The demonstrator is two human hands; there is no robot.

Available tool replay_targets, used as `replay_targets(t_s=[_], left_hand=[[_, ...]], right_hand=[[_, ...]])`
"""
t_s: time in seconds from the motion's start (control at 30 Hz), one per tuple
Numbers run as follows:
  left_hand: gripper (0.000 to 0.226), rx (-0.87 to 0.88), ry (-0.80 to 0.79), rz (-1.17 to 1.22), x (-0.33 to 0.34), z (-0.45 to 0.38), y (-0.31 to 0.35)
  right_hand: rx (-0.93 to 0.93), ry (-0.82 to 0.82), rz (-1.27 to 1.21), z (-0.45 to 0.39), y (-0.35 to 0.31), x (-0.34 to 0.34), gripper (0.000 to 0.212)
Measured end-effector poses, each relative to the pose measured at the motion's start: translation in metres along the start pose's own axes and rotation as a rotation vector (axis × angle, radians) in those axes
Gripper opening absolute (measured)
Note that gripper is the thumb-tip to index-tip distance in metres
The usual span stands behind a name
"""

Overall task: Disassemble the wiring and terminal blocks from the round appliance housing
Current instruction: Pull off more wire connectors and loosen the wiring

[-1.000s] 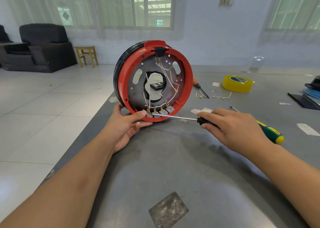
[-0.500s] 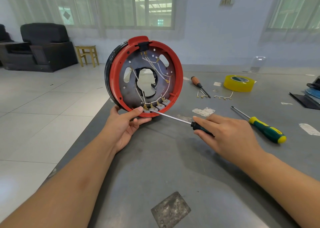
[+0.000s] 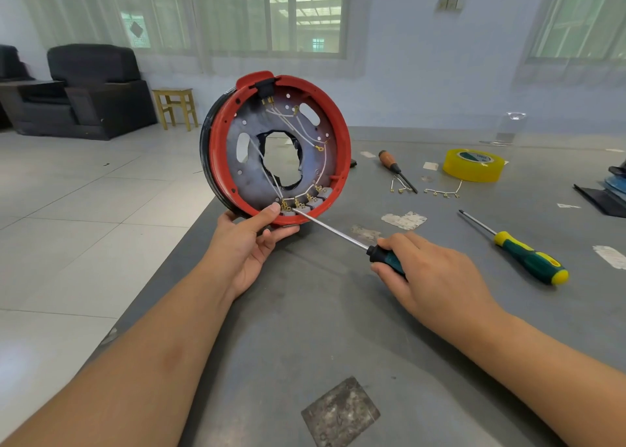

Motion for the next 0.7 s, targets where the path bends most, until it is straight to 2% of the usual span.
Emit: replay_targets(t_s=[0.23,0.7], left_hand=[[0.067,0.005,0.018,0.009,0.001,0.002,0.001],[0.068,0.007,0.021,0.007,-0.003,-0.003,-0.001]], right_hand=[[0.065,-0.104,-0.015,0.000,-0.001,0.008,0.030],[0.016,-0.030,-0.141,-0.013,0.034,-0.001,0.034]])
Point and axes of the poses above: each hand's wrist, its own z-axis away from the middle knuckle, its own x-axis out of the palm, y = z × x, the point moved 7 cm from there along -z, towards the middle knuckle, and after that the axes turned 11 degrees about x, right-handed, at the moved point
